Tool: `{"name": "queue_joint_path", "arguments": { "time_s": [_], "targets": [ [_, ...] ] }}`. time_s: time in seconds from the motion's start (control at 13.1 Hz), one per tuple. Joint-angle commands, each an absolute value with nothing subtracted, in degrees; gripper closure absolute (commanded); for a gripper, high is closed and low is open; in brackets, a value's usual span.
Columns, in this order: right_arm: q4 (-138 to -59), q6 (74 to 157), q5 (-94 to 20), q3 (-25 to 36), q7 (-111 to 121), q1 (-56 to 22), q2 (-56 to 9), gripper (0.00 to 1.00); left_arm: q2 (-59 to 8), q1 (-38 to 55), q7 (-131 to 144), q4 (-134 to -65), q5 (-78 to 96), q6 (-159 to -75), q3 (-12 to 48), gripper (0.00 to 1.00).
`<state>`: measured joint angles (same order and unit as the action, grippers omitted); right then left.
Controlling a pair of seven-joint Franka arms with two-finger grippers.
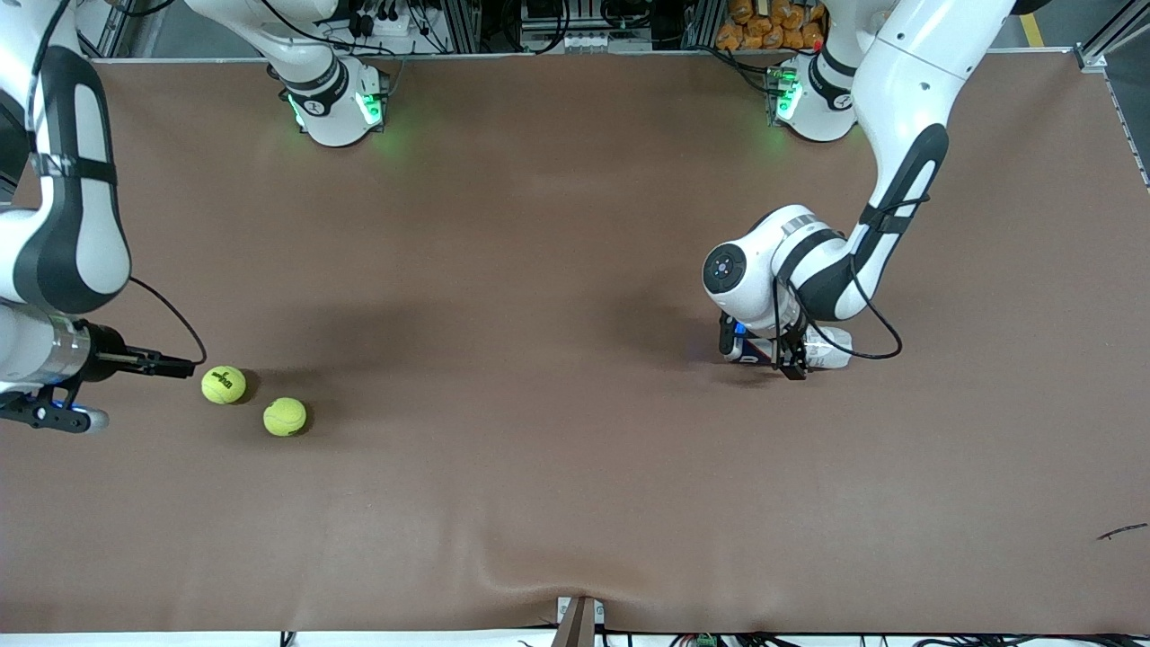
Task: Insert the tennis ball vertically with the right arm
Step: 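Grasp the tube with the left gripper while the right gripper reaches a ball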
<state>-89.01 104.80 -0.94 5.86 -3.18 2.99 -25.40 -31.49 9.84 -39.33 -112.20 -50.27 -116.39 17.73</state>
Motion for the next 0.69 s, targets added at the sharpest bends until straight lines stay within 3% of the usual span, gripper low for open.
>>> {"name": "queue_joint_path", "arguments": {
  "time_s": [0.0, 0.61],
  "targets": [
    [-87.1, 105.4, -0.8, 5.1, -3.3, 2.8, -28.2, 0.0, -32.5, 9.6, -39.9, -111.6, -51.6, -116.9, 17.9, 0.0],
    [-87.8, 110.4, -0.9, 4.8, -2.3, -0.3, -30.1, 0.0, -33.5, 8.8, -32.9, -111.4, -50.7, -116.8, 17.9, 0.0]
  ]
}}
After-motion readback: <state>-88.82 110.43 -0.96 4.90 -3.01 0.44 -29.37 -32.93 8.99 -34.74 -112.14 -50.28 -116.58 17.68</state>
